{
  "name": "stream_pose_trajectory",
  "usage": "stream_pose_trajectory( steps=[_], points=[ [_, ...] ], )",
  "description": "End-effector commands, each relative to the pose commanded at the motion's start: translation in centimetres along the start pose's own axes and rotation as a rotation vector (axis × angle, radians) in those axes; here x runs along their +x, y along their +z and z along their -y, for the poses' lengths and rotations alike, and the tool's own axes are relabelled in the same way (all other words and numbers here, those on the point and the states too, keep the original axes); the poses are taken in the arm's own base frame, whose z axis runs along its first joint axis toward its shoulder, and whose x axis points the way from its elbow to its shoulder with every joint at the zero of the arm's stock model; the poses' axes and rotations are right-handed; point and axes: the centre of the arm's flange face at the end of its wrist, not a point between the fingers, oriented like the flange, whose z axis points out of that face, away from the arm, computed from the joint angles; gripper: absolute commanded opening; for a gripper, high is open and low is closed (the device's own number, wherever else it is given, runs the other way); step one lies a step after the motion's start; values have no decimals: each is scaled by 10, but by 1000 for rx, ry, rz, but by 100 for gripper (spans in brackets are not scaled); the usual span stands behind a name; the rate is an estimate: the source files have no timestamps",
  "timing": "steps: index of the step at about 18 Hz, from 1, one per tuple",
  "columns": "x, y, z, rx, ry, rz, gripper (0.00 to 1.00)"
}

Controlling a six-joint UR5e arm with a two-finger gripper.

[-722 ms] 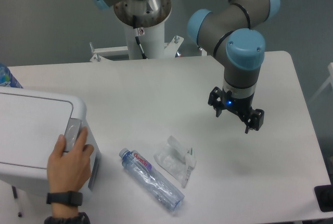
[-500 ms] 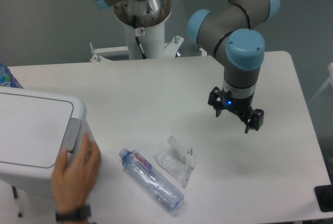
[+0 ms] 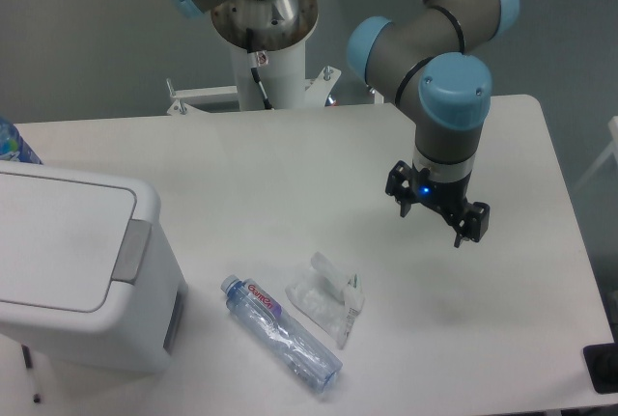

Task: Open the trash can
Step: 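Move the open gripper across the table toward the white trash bin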

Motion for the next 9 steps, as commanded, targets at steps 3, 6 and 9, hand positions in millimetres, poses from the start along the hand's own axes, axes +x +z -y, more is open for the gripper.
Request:
stream_pose_trajectory(
  steps=[3, 6, 9],
  points=[
    [6, 1, 4, 4, 11, 13, 100],
    [11, 4, 3, 8, 9, 23, 100],
    [10, 3, 2, 12, 6, 25, 100]
  ],
)
